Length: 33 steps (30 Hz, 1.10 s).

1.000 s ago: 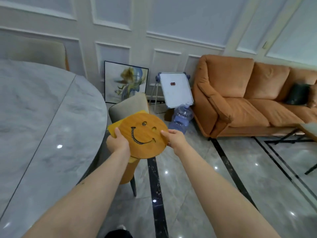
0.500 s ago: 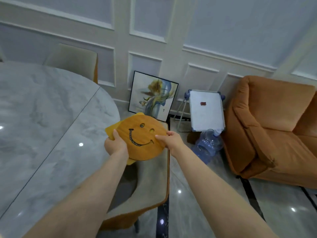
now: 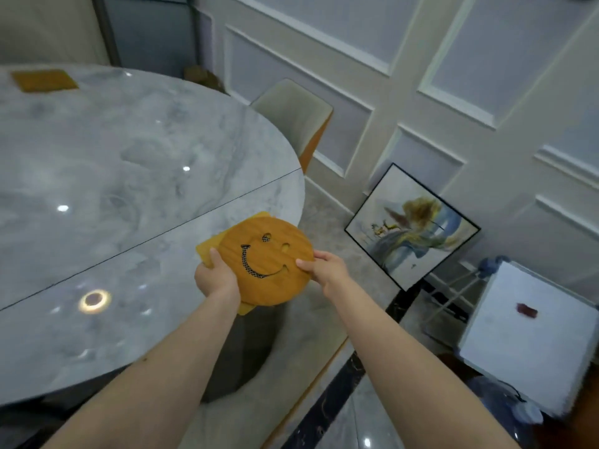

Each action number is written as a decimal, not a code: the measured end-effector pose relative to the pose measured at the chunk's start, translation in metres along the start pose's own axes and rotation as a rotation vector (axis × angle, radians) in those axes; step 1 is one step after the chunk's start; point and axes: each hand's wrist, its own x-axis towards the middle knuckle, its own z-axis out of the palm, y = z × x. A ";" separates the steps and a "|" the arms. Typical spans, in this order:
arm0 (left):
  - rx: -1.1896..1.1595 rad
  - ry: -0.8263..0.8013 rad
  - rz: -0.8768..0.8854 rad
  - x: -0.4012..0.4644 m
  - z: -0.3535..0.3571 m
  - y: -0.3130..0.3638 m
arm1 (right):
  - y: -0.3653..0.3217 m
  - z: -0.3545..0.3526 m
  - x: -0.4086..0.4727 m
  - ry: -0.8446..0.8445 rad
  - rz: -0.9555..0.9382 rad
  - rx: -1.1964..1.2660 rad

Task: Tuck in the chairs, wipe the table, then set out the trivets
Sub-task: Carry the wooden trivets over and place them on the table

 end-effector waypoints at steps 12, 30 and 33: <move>-0.113 0.423 -0.007 0.054 -0.065 -0.001 | -0.004 0.099 0.042 -0.429 0.086 -0.165; -0.063 0.740 -0.106 0.125 -0.154 -0.035 | 0.014 0.212 0.117 -0.544 0.096 -0.391; -0.116 0.808 -0.147 0.129 -0.155 -0.041 | 0.018 0.221 0.134 -0.575 0.079 -0.453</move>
